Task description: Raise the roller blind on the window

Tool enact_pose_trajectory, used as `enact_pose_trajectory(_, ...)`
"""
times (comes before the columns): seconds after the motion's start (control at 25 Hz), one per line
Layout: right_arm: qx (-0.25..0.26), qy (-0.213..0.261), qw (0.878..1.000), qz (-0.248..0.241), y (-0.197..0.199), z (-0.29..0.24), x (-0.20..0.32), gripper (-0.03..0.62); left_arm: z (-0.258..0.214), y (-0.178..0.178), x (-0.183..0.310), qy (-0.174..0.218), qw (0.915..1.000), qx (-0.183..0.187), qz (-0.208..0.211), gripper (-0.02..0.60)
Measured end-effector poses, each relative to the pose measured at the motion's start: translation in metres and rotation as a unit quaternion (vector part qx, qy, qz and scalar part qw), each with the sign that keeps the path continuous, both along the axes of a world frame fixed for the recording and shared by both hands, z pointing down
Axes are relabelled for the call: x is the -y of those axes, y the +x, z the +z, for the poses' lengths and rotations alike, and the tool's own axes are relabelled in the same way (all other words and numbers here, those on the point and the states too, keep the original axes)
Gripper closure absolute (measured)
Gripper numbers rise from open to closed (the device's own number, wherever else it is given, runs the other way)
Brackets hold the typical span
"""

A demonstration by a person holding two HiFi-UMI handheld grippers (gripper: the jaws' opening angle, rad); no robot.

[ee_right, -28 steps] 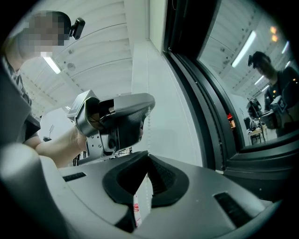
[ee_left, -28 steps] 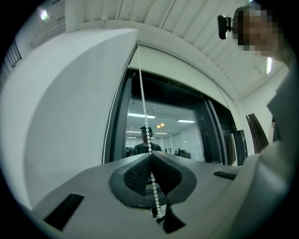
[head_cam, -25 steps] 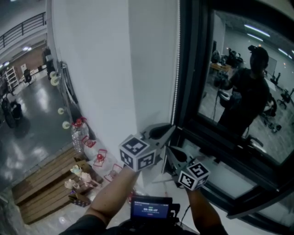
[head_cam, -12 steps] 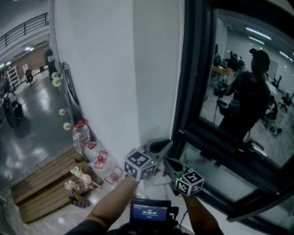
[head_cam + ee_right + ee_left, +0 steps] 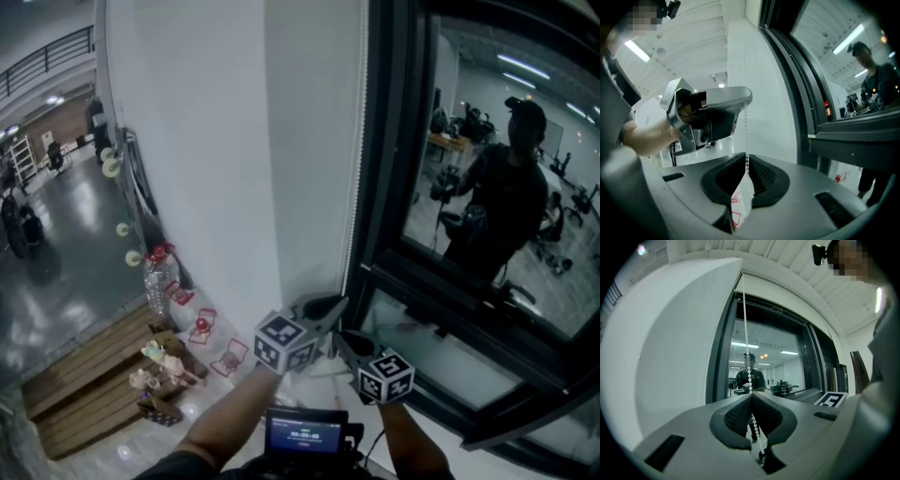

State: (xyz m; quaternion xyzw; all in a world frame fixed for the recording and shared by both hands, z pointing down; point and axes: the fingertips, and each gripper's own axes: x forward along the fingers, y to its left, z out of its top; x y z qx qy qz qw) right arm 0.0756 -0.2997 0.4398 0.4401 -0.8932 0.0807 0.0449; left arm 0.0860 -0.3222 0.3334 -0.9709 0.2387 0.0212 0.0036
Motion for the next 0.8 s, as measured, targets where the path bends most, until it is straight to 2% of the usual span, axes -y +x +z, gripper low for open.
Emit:
enact_pose_trajectory(0.08, -0.014, 0.008, 1.0, 0.004, 0.008, -0.007, -0.006, 0.548, 0.0, -0.001, -0.002, -0.002, 1.0, -0.006, -0.001, 0.581)
enact_pose_trajectory(0.12, -0.01, 0.015, 1.0, 0.006, 0.013, -0.015, -0.009, 0.523, 0.0, -0.001, -0.002, -0.002, 1.0, -0.007, 0.0, 0.581)
enact_pose_trajectory(0.2, 0.003, 0.035, 0.999, 0.011, 0.027, -0.036, -0.012, 0.503, -0.002, 0.0, -0.001, 0.002, 1.0, -0.008, 0.002, 0.581)
enact_pose_trajectory(0.36, 0.035, 0.094, 0.995, 0.018, 0.046, -0.097, -0.014, 0.503, 0.006, 0.002, -0.001, 0.002, 1.0, 0.0, 0.006, 0.581)
enact_pose_trajectory(0.6, 0.075, 0.173, 0.982, -0.011, 0.036, -0.191, -0.01, 0.503, 0.003, 0.005, -0.01, 0.007, 0.9998, -0.006, 0.015, 0.581)
enact_pose_trajectory(0.8, 0.073, 0.222, 0.972, -0.022, 0.019, -0.243, 0.004, 0.503, -0.001, 0.013, -0.017, 0.014, 0.9995, 0.0, 0.028, 0.581)
